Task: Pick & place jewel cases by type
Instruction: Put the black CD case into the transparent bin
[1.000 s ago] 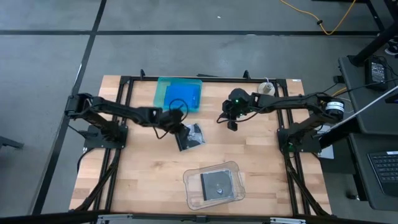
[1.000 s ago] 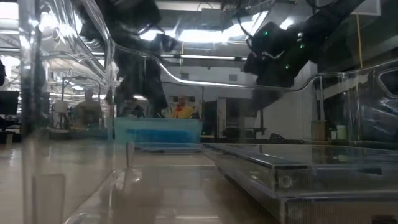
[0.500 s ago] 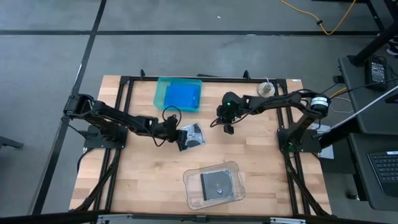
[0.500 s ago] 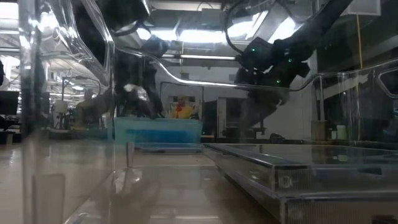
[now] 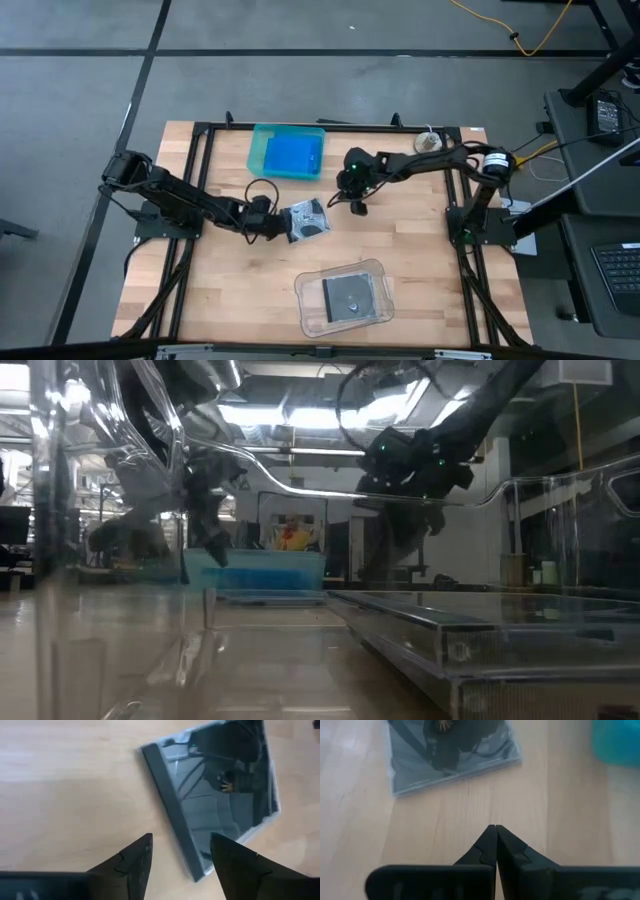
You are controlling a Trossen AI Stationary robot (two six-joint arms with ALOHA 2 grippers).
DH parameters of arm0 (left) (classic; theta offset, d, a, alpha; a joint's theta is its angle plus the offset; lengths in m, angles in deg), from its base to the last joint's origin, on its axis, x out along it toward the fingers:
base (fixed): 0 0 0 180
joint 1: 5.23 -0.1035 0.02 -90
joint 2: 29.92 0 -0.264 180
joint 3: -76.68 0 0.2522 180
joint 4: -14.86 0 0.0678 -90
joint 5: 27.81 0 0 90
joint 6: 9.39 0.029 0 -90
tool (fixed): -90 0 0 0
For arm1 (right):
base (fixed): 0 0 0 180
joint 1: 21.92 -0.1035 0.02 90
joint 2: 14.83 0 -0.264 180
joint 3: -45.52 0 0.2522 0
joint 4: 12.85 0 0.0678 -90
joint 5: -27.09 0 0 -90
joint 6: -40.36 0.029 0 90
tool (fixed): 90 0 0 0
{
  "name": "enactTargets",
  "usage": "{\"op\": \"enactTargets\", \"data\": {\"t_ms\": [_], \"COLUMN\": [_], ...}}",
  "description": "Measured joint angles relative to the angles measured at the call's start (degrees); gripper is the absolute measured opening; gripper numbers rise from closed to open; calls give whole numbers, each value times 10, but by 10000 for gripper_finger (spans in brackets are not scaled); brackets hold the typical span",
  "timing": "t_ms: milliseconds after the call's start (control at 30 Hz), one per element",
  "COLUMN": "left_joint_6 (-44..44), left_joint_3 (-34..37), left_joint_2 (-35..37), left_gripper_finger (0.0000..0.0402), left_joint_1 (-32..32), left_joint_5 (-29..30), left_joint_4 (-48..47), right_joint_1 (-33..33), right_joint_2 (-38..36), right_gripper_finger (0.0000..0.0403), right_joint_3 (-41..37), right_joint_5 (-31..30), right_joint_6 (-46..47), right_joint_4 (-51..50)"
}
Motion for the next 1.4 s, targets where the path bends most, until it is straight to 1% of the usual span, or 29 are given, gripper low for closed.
{"op": "enactTargets", "data": {"t_ms": [167, 300, 467, 767, 900, 1033, 1133, 1233, 1300, 1400], "left_joint_6": [-1, 16, 53, 109, 121, 134, 138, 145, 145, 143], "left_joint_3": [0, 0, -2, -1, -1, -1, -1, -2, -1, 0], "left_joint_2": [-15, -37, -59, -62, -63, -71, -91, -123, -135, -140], "left_gripper_finger": [191, 192, 192, 190, 189, 189, 189, 189, 189, 189], "left_joint_1": [-11, -27, -49, -89, -102, -114, -125, -133, -137, -145], "left_joint_5": [-4, -18, -39, -79, -79, -70, -76, -81, -81, -85], "left_joint_4": [-15, -9, 22, 57, 71, 91, 123, 194, 224, 242], "right_joint_1": [-4, -5, -5, -5, -5, -4, -4, -4, -4, -4], "right_joint_2": [21, 26, 27, 27, 44, 60, 63, 64, 64, 64], "right_gripper_finger": [7, 4, 5, 5, 5, 5, 6, 6, 6, 6], "right_joint_3": [0, 0, 0, 0, 0, 2, 2, 2, 1, 0], "right_joint_5": [20, 23, 29, 29, 31, 55, 58, 59, 60, 60], "right_joint_6": [0, 0, 2, 1, 2, 17, 17, 18, 23, 30], "right_joint_4": [-1, -6, -6, -4, 6, 10, 12, 16, 14, 8]}}
